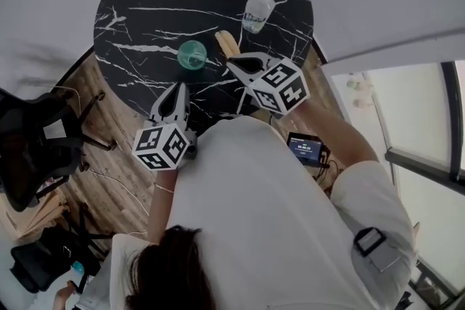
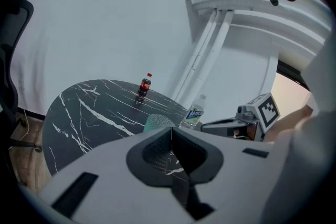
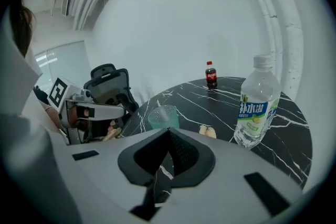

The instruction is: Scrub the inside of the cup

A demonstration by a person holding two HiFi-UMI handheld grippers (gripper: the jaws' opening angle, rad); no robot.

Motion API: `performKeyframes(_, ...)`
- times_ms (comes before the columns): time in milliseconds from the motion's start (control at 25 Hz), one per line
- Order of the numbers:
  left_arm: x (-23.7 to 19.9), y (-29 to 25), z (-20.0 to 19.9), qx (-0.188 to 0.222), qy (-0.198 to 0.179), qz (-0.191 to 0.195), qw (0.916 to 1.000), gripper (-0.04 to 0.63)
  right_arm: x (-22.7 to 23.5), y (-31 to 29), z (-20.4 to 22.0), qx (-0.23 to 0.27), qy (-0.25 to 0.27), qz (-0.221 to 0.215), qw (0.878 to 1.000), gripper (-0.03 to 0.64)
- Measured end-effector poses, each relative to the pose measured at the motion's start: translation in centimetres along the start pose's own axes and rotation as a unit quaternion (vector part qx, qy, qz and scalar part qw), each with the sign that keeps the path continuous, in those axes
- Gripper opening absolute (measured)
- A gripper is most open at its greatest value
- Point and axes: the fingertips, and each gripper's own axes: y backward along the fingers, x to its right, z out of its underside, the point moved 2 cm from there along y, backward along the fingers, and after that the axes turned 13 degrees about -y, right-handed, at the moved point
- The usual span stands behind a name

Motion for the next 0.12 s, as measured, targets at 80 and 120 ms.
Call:
performKeyframes(80, 0.02, 0.04, 0.06, 0.002, -0.001, 0.0, 1.0, 0.012, 0.05, 0.04, -0.01, -0.007, 0.006, -0.003, 1.0, 0.034)
performKeyframes(120, 0.06, 0.07, 0.14, 0.002, -0.001, 0.0, 1.0, 0.012, 0.08, 0.06, 0.02, -0.01, 0.008, -0.004, 1.0, 0.034)
